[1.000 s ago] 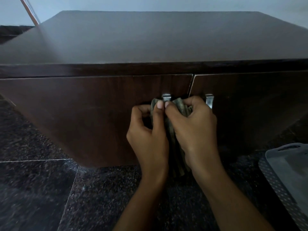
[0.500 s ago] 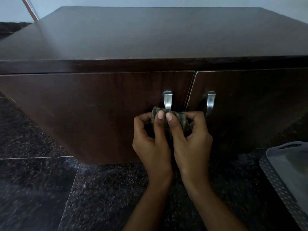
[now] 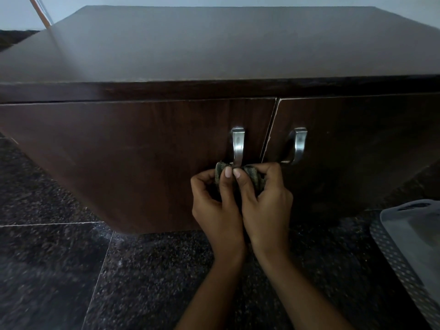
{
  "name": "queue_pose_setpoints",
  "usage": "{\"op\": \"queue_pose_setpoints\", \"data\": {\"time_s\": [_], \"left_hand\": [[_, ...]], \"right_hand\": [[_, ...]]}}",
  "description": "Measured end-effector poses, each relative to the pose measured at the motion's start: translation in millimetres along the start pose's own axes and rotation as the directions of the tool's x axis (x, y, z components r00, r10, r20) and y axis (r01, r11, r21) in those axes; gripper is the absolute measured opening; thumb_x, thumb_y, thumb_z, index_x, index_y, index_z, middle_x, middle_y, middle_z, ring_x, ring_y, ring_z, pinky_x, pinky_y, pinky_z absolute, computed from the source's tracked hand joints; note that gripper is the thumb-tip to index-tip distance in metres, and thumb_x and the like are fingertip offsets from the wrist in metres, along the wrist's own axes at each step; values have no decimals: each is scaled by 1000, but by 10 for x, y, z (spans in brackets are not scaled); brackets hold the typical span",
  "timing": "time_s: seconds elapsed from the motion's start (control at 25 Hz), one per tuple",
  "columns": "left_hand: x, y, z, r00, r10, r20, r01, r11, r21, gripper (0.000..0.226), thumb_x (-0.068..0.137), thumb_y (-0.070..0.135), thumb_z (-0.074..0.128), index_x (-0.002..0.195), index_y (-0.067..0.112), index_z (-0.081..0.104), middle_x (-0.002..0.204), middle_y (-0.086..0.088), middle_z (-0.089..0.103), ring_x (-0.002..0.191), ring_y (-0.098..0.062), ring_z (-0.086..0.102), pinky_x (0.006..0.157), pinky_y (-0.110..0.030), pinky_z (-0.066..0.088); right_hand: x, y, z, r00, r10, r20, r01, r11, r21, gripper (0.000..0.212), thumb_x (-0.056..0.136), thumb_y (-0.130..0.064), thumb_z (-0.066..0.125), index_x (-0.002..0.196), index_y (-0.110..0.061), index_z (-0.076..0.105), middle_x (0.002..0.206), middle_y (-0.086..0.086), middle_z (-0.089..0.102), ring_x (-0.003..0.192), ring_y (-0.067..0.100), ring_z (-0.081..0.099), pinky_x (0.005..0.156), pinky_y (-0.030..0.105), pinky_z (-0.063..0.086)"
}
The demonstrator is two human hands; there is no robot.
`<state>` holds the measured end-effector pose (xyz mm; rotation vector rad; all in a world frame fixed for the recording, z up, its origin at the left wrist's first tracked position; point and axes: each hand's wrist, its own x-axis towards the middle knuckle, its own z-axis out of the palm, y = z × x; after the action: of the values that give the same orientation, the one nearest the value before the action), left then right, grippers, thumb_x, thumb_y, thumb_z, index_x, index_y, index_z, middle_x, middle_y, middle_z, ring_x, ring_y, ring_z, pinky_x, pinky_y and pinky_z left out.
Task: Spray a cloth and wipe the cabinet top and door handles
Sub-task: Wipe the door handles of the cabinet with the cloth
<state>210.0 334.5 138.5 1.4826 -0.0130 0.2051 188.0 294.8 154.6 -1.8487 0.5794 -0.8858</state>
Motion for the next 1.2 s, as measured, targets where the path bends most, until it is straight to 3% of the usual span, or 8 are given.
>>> {"op": "queue_pose_setpoints", "data": {"time_s": [0.2, 0.4, 0.56, 0.68, 0.84, 0.96, 1.08, 1.2], "left_hand": [[8, 17, -17, 1000, -10, -19, 11, 1000, 19, 10, 86, 27, 63, 81, 26, 54, 76, 13, 61, 67, 10, 57, 60, -4, 44], [2, 57, -45, 998, 64, 11, -64, 998, 9, 12, 87, 27, 60, 82, 34, 51, 80, 13, 61, 74, 5, 58, 66, -9, 47], [39, -7, -34, 999, -4, 37, 2, 999, 53, 10, 87, 26, 62, 82, 27, 54, 79, 13, 62, 71, 9, 57, 64, -4, 44], [41, -26, -59, 999, -6, 44, 2, 996, 88, 10, 86, 26, 63, 80, 27, 55, 76, 13, 62, 69, 12, 58, 59, -2, 43], [-34, -75, -131, 986, -100, 137, 81, 988, 132, 15, 91, 34, 52, 85, 24, 63, 79, 7, 67, 74, 3, 62, 64, -11, 48], [-104, -89, -213, 925, -236, 298, 199, 968, 151, 32, 95, 36, 41, 94, 18, 68, 89, -3, 71, 85, -15, 67, 75, -29, 54], [-175, -38, -287, 819, -334, 467, 320, 941, 113, 28, 94, 36, 45, 109, 28, 67, 100, 5, 73, 96, -5, 69, 84, -23, 56], [-273, 43, -259, 744, -420, 519, 489, 872, 4, 21, 92, 26, 51, 107, 25, 67, 101, 2, 75, 96, -8, 70, 82, -22, 57]], "right_hand": [[1, -35, -19, 999, 37, 31, -37, 999, -18, 13, 86, -23, 61, 85, -20, 48, 70, -11, 55, 60, -3, 56, 52, 3, 44], [-25, -75, -35, 996, -85, 6, 85, 996, -7, 13, 87, -21, 60, 87, -20, 47, 71, -19, 51, 71, -10, 57, 57, 1, 43], [31, 11, -13, 999, 21, 34, -20, 999, -38, 12, 87, -22, 60, 89, -13, 51, 70, -19, 49, 60, -7, 53, 54, 0, 42], [22, 58, 3, 999, 43, 29, -41, 997, -62, 13, 86, -24, 61, 87, -17, 50, 69, -19, 49, 58, -6, 53, 52, 0, 41], [-85, 158, -77, 989, 122, 78, -122, 993, -10, 11, 84, -27, 63, 85, -21, 54, 70, -16, 56, 66, -13, 57, 52, 1, 41], [-160, 212, -172, 963, 239, 127, -253, 961, 114, 13, 81, -33, 64, 85, -21, 59, 76, -6, 66, 71, 2, 65, 62, 14, 54], [-174, 260, -236, 907, 391, 156, -419, 876, 238, 20, 81, -40, 62, 87, -21, 62, 90, 5, 70, 87, 18, 68, 81, 42, 57], [-216, 275, -406, 871, 453, 190, -489, 836, 250, 32, 83, -51, 50, 98, -25, 64, 112, 5, 65, 104, 19, 62, 95, 46, 50]]}}
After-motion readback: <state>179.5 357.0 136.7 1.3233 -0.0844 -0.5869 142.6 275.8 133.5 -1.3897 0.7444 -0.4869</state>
